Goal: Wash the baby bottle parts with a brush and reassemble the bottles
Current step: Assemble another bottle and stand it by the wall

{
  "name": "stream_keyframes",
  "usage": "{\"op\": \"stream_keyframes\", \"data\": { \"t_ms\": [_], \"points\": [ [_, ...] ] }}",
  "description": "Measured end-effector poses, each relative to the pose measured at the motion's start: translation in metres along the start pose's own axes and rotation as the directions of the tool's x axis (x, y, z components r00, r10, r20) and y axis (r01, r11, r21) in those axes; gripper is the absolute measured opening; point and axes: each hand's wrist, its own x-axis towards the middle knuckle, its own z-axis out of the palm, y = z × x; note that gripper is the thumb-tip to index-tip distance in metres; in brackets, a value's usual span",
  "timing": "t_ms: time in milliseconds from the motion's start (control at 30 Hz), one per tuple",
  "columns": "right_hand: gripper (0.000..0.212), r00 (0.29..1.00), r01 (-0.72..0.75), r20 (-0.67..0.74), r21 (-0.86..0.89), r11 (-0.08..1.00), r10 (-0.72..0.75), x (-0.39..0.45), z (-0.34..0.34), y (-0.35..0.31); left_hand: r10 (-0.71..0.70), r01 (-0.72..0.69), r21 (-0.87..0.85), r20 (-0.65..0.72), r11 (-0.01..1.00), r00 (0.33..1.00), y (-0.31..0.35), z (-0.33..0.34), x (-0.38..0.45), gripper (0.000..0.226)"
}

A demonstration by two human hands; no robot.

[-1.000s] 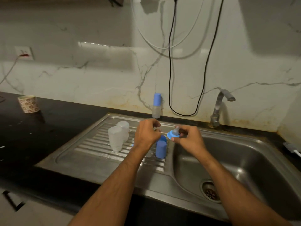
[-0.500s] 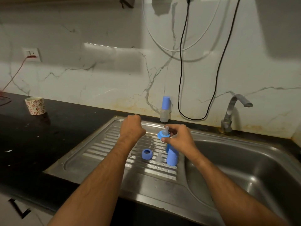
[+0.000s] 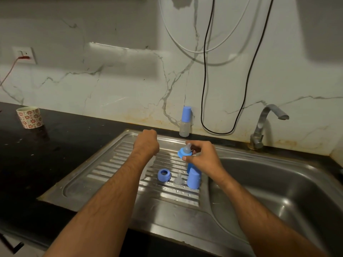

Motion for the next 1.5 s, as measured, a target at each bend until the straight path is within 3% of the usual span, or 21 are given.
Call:
{"op": "stream_keyframes", "data": {
  "t_ms": [100,267,400,533,633,700,800,933,967,1000,1033,1067,1100,1133,1167,1233,1500],
  "points": [
    [0.041,1.000,-0.011,-0.014,-0.014,1.000,0.011,0.000,-0.007,0.004,0.006,-0.006,-0.021,0.008,1.000,1.000,0.005,-0.002,0.000,0.036],
    [0.043,0.997,-0.001,-0.079,-0.027,1.000,-0.001,-0.002,-0.030,0.005,0.038,-0.044,-0.067,-0.091,0.997,0.995,0.027,-0.008,-0.004,0.033],
    [0.055,0.988,-0.018,-0.156,-0.056,0.998,0.009,-0.007,-0.058,0.012,0.081,-0.100,-0.120,-0.153,0.988,0.985,0.055,-0.018,-0.010,0.034],
    [0.062,0.977,-0.049,-0.209,-0.073,0.996,0.033,-0.023,-0.104,0.022,0.114,-0.147,-0.234,-0.147,0.961,0.983,0.097,-0.026,-0.023,0.049],
    [0.053,0.967,-0.085,-0.247,-0.060,0.995,0.068,-0.037,-0.143,0.030,0.128,-0.155,-0.411,-0.092,0.898,0.987,0.132,-0.026,-0.032,0.050],
    [0.046,0.953,-0.108,-0.292,-0.054,0.993,0.088,-0.048,-0.172,0.032,0.123,-0.098,-0.628,-0.004,0.772,0.992,0.155,-0.028,-0.039,0.049],
    [0.041,0.929,-0.097,-0.359,0.014,0.995,0.095,-0.064,-0.216,0.032,0.162,0.061,-0.881,0.155,0.470,0.975,0.187,-0.039,-0.050,0.053],
    [0.039,0.875,-0.070,-0.460,0.184,0.980,0.149,-0.082,-0.260,0.045,0.299,0.360,-0.933,0.343,0.000,0.890,0.224,-0.035,-0.065,0.046],
    [0.039,0.857,-0.076,-0.484,0.217,0.973,0.176,-0.085,-0.266,0.051,0.323,0.432,-0.901,0.418,0.030,0.849,0.229,-0.017,-0.067,0.045],
    [0.040,0.844,-0.086,-0.494,0.255,0.963,0.207,-0.088,-0.271,0.056,0.293,0.445,-0.872,0.488,0.203,0.822,0.236,0.009,-0.072,0.040],
    [0.040,0.833,-0.101,-0.500,0.280,0.955,0.235,-0.093,-0.274,0.063,0.209,0.302,-0.771,0.484,0.561,0.849,0.242,0.040,-0.080,0.033],
    [0.040,0.829,-0.115,-0.496,0.301,0.947,0.258,-0.096,-0.276,0.069,0.171,0.084,-0.540,0.404,0.837,0.899,0.243,0.072,-0.091,0.025],
    [0.040,0.830,-0.128,-0.487,0.308,0.943,0.272,-0.101,-0.277,0.075,0.206,-0.085,-0.366,0.306,0.927,0.930,0.242,0.105,-0.101,0.023],
    [0.040,0.834,-0.139,-0.476,0.308,0.941,0.279,-0.106,-0.278,0.081,0.225,-0.182,-0.196,0.227,0.964,0.948,0.244,0.127,-0.109,0.027],
    [0.039,0.838,-0.149,-0.470,0.293,0.944,0.278,-0.111,-0.279,0.085,0.241,-0.210,-0.150,0.238,0.966,0.941,0.245,0.137,-0.116,0.034],
    [0.038,0.838,-0.172,-0.466,0.268,0.948,0.284,-0.119,-0.284,0.094,0.235,-0.185,-0.190,0.292,0.964,0.927,0.254,0.140,-0.120,0.039],
    [0.040,0.830,-0.171,-0.458,0.335,0.927,0.318,-0.110,-0.267,0.103,0.198,-0.080,-0.427,0.240,0.901,0.950,0.258,0.123,-0.090,0.057]
  ]
}}
